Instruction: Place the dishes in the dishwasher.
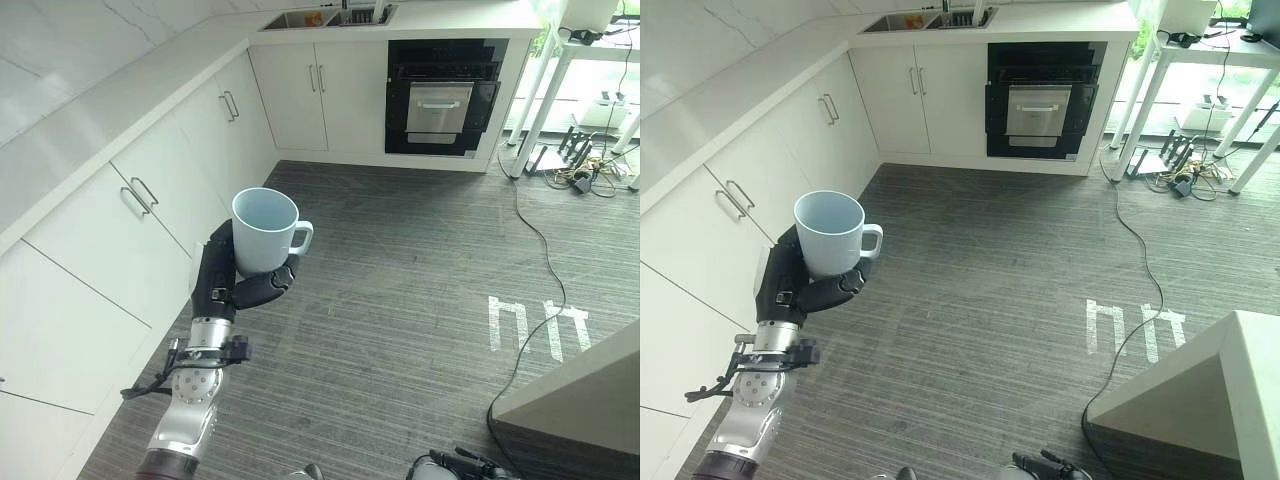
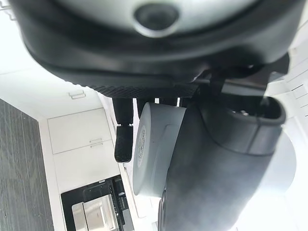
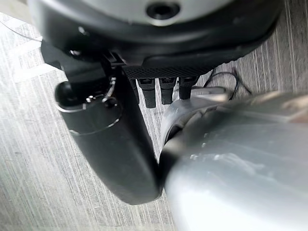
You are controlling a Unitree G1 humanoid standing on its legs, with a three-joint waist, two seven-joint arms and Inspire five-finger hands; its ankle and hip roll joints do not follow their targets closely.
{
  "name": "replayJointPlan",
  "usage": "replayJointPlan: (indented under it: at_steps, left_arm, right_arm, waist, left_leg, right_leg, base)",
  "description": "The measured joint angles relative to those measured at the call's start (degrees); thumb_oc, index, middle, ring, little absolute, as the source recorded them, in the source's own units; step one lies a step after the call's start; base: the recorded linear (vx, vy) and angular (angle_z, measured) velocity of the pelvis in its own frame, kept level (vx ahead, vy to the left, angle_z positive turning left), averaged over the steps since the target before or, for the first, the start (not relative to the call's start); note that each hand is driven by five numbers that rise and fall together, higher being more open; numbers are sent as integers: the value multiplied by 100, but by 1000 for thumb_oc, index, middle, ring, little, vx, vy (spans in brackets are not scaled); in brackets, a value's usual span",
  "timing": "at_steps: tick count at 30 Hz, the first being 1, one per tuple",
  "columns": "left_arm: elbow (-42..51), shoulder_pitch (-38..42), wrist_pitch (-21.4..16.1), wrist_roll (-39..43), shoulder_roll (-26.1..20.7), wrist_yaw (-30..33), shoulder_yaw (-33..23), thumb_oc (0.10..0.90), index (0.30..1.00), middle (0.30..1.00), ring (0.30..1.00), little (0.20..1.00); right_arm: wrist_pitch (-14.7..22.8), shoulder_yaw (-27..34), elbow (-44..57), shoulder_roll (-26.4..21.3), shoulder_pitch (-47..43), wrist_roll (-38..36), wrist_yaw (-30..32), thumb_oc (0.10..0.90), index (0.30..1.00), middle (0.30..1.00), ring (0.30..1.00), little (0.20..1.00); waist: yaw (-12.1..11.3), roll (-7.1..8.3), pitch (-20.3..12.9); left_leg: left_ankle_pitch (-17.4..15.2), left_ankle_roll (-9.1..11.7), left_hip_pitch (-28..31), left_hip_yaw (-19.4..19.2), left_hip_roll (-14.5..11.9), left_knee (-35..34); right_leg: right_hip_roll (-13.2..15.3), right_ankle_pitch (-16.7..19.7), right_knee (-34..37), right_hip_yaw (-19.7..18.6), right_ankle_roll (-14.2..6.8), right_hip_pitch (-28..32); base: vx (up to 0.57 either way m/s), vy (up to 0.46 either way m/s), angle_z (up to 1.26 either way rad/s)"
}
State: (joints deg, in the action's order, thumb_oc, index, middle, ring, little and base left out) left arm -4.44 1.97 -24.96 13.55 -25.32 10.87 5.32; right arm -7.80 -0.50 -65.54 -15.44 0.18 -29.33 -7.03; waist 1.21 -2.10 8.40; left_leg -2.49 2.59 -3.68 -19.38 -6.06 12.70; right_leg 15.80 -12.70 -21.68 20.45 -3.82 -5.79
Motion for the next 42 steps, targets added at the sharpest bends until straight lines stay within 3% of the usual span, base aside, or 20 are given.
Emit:
replayJointPlan:
  at_steps: [5,13,14,15,16,17,18,23,24,26,27,29,30,32,34,35,38,39,41,42]
  left_arm:
    - [0,-52,1,136,-102,7,-104,400,300,300,300,300]
    - [0,-56,5,185,-101,-52,-97,400,300,300,300,300]
    - [0,-63,9,187,-102,-171,-97,400,300,300,300,300]
    - [2,-46,31,198,-96,-159,-26,400,300,300,300,300]
    - [-138,-15,127,224,-55,-121,217,400,300,300,300,300]
    - [-213,-4,251,253,-49,-122,426,400,300,300,300,300]
    - [-224,-11,305,289,-40,-137,496,400,300,300,300,300]
    - [-208,-27,457,337,-30,-245,735,400,300,300,300,300]
    - [-195,39,450,361,10,-272,729,400,300,300,300,300]
    - [-201,65,460,373,243,-288,674,400,300,300,300,300]
    - [-238,74,460,411,203,-291,626,400,300,300,300,300]
    - [-242,73,460,418,150,-340,520,400,300,300,300,300]
    - [-240,69,460,418,140,-405,418,400,300,300,300,300]
    - [-237,168,460,416,134,-416,322,400,300,300,300,300]
    - [-242,213,484,421,112,-429,282,400,300,300,300,300]
    - [-292,292,506,416,110,-470,294,400,300,300,300,300]
    - [-358,559,527,401,-73,-519,327,400,300,300,300,300]
    - [-359,615,533,396,-123,-499,328,400,300,300,300,300]
    - [-343,621,525,367,-135,-318,266,400,300,300,300,300]
    - [-345,612,529,363,-137,-225,233,400,300,300,300,300]
  right_arm:
    - [5,-107,-3,-10,58,8,8,800,900,900,900,900]
    - [8,-101,-37,61,110,-1,2,800,900,900,900,900]
    - [-6,-98,-66,67,173,2,-58,800,900,900,900,900]
    - [-89,-108,-5,55,188,-106,-70,800,900,900,900,900]
    - [-340,-179,81,127,252,-348,-173,800,900,900,900,900]
    - [-404,-241,239,244,283,-469,-207,800,900,900,900,900]
    - [-402,-258,255,242,270,-469,-205,800,900,900,900,900]
    - [-520,-326,280,95,139,-460,-199,800,900,900,900,900]
    - [-539,-317,163,17,-58,-436,-167,800,900,900,900,900]
    - [-424,-293,9,-139,-118,-436,-189,800,900,900,900,900]
    - [-372,-293,-160,-118,-105,-432,-211,800,900,900,900,900]
    - [-243,-242,-229,-106,-66,-411,-229,800,900,900,900,900]
    - [-165,-226,-216,-113,-19,-379,-232,800,900,900,900,900]
    - [-112,-141,-251,-86,-6,-335,-205,800,900,900,900,900]
    - [-65,-86,-223,11,152,-335,-214,800,900,900,900,900]
    - [13,-47,-168,68,251,-335,-224,800,900,900,900,900]
    - [289,23,57,168,254,-253,-175,800,900,900,900,900]
    - [362,24,73,189,208,-236,-168,800,900,900,900,900]
    - [377,-74,469,182,135,-220,-124,800,900,900,900,900]
    - [374,-178,764,175,109,-216,-121,800,900,900,900,900]
  waist:
    - [-149,91,-45]
    - [-135,127,-80]
    - [-138,162,-312]
    - [-149,172,-311]
    - [-100,169,-335]
    - [15,275,-383]
    - [9,284,-379]
    - [13,111,-321]
    - [-73,70,-41]
    - [-333,-126,155]
    - [-359,-167,248]
    - [-373,-171,249]
    - [-387,-162,244]
    - [-403,-147,247]
    - [-412,111,256]
    - [-286,169,252]
    - [-86,176,251]
    - [-20,182,253]
    - [17,156,270]
    - [66,85,313]
  left_leg:
    - [-51,-129,24,-15,119,54]
    - [-62,-147,84,-19,57,71]
    - [-43,-117,65,-42,-3,92]
    - [-180,37,46,532,234,107]
    - [-142,-99,32,1555,499,83]
    - [-81,-26,-21,1665,495,23]
    - [-65,-8,-28,1672,509,15]
    - [-25,78,-192,1776,289,204]
    - [-282,313,-779,1815,196,977]
    - [-206,255,-1501,1493,30,531]
    - [-152,194,-1716,1274,-105,417]
    - [-179,111,-1708,1162,-98,510]
    - [-178,63,-1532,1185,-36,473]
    - [169,-153,-1220,1273,192,320]
    - [210,-516,-910,1119,535,307]
    - [135,-607,-791,1110,658,335]
    - [-143,-922,-356,1064,864,303]
    - [-241,-1008,-182,1061,864,236]
    - [-386,-1064,173,991,854,-66]
    - [-385,-1062,325,944,821,-253]
  right_leg:
    - [38,226,225,-79,11,93]
    - [-44,341,258,-125,-34,138]
    - [-108,340,272,-197,-27,109]
    - [-302,222,252,-687,-126,66]
    - [-815,-140,-86,-1661,-44,12]
    - [-968,-290,-187,-1650,148,-13]
    - [-974,-346,-188,-1638,149,-20]
    - [-1128,-540,-401,-1509,252,-143]
    - [-1188,-517,-250,-1516,516,-6]
    - [-1227,-524,-139,-1464,612,66]
    - [-1257,-676,-127,-1369,593,282]
    - [-1241,-802,-121,-1398,546,440]
    - [-1200,-899,-119,-1474,484,558]
    - [-1045,-1038,-54,-1612,268,785]
    - [-747,-909,34,-1667,6,1095]
    - [-632,-718,-101,-1616,-26,1219]
    - [-307,435,-1955,-1573,-289,472]
    - [-258,733,-2617,-1612,-628,142]
    - [-442,466,-3275,-1494,-677,-618]
    - [-673,220,-2968,-1316,-567,-1003]
  base:
    - [28,39,3]
    - [-2,0,-2]
    - [9,-64,-6]
    - [92,-179,1]
    - [185,-247,22]
    - [207,-206,30]
    - [157,-92,25]
    - [313,44,9]
    - [475,171,20]
    - [646,275,13]
    - [627,285,8]
    - [449,239,-17]
    - [447,256,-41]
    - [416,250,-41]
    - [384,307,-27]
    - [359,342,14]
    - [279,240,14]
    - [162,100,-10]
    - [154,35,-27]
    - [179,-38,-28]
